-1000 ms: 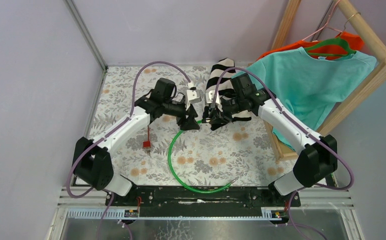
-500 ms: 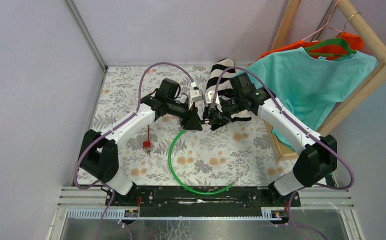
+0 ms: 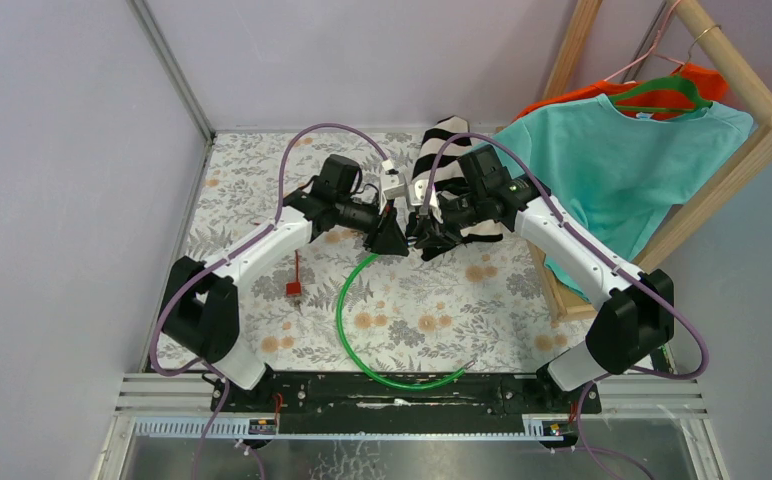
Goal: Lock with the key
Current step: Pick up the lock from the center of the board.
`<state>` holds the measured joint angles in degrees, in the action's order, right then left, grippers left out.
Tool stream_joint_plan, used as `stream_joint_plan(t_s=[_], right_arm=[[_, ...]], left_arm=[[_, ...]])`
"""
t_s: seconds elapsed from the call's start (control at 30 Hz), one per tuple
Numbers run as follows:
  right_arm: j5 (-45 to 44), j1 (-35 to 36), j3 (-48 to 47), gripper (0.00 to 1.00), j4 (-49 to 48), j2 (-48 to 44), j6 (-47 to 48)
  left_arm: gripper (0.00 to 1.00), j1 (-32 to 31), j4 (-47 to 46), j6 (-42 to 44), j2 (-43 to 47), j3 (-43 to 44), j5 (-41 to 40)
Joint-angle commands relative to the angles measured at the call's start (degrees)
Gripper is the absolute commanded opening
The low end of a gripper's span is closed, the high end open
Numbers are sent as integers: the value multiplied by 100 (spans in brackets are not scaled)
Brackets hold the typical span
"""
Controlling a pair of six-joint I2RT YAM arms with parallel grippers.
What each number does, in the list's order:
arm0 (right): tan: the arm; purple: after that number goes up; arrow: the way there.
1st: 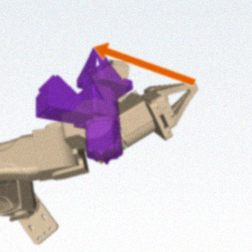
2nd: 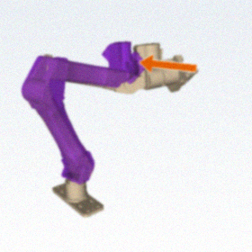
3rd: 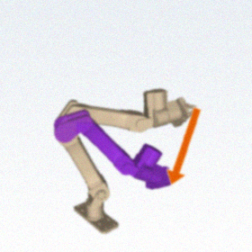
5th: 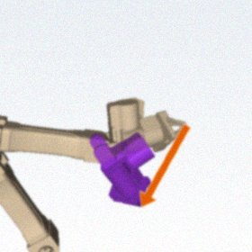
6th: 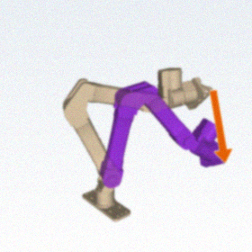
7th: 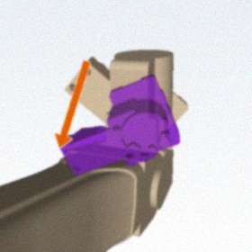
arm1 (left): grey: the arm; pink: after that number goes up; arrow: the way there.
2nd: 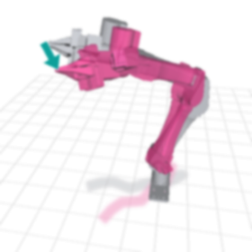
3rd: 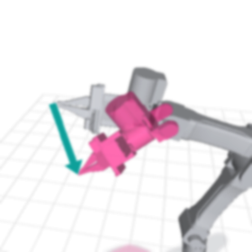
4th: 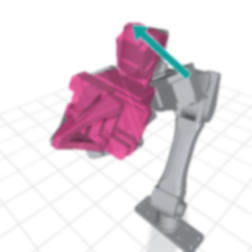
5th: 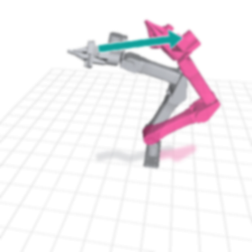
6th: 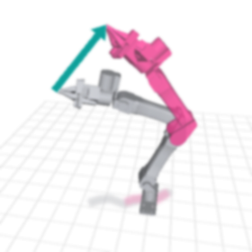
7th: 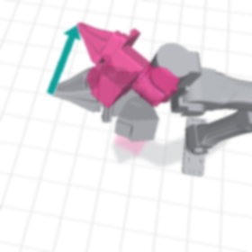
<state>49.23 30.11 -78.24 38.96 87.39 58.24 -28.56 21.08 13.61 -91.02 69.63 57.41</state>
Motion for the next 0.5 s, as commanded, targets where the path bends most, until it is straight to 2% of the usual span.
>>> stream_joint_plan(t_s=[0.0, 0.1, 0.17, 0.2, 0.37, 0.4, 0.47], right_arm=[[429, 66, -88, 0, -265, -54, -287], [351, 66, -44, 2, -481, -81, -578], [75, 68, 6, 7, -777, -113, -1058], [-69, 66, 33, 13, -899, -121, -1331], [-804, -38, 357, 60, -1486, -402, -2205], [-984, -62, 541, 67, -1673, -498, -2379], [-1407, -120, 760, 74, -1957, -675, -2728]], left_arm=[[29, -36, -306, -104, -101, 1, 244], [16, -36, -306, -91, -98, -18, 279], [5, -22, -264, -51, -66, -30, 270], [0, -1, -236, -29, -38, -30, 248], [0, 319, -353, -253, 308, -171, -157], [0, 413, -512, -439, 432, -250, -319], [0, 650, -1048, -919, 697, -498, -677]])
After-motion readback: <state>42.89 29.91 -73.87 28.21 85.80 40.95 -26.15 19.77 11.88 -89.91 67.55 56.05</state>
